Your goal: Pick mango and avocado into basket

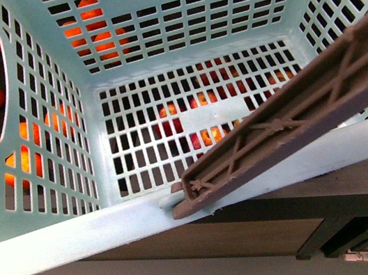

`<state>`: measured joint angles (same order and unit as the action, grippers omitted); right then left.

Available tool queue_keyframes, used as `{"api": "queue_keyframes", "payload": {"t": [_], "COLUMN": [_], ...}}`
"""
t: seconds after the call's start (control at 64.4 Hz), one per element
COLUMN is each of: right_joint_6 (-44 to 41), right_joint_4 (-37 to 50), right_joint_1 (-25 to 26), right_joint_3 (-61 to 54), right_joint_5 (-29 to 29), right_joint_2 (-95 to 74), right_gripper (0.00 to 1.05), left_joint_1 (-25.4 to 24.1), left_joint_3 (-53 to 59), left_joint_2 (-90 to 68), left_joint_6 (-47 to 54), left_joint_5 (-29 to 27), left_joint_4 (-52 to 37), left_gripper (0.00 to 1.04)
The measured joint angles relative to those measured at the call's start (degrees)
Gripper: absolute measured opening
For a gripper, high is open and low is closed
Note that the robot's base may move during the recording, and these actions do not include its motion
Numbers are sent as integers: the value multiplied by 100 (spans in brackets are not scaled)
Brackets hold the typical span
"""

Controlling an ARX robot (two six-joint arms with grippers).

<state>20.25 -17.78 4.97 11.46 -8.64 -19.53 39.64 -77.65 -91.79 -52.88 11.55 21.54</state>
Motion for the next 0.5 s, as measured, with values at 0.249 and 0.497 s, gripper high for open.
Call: {"api": "queue_keyframes", "payload": {"t": [0.249, 0.497], "right_joint_6": [-459, -2140], "right_joint_4": [1572, 3716], "right_joint_1": [2256, 4039], "right_joint_3": [697, 1266], "right_joint_5": [1493, 1910], "right_joint_2": [-1530, -4435], "right_gripper": [96, 96], "left_joint_1": [-2, -9], "left_joint_3": [0, 0], "left_joint_2": [-2, -2], "left_joint_6": [-2, 4], "left_joint_5": [-20, -20], "left_joint_4": [0, 0], "left_gripper": [14, 14]}}
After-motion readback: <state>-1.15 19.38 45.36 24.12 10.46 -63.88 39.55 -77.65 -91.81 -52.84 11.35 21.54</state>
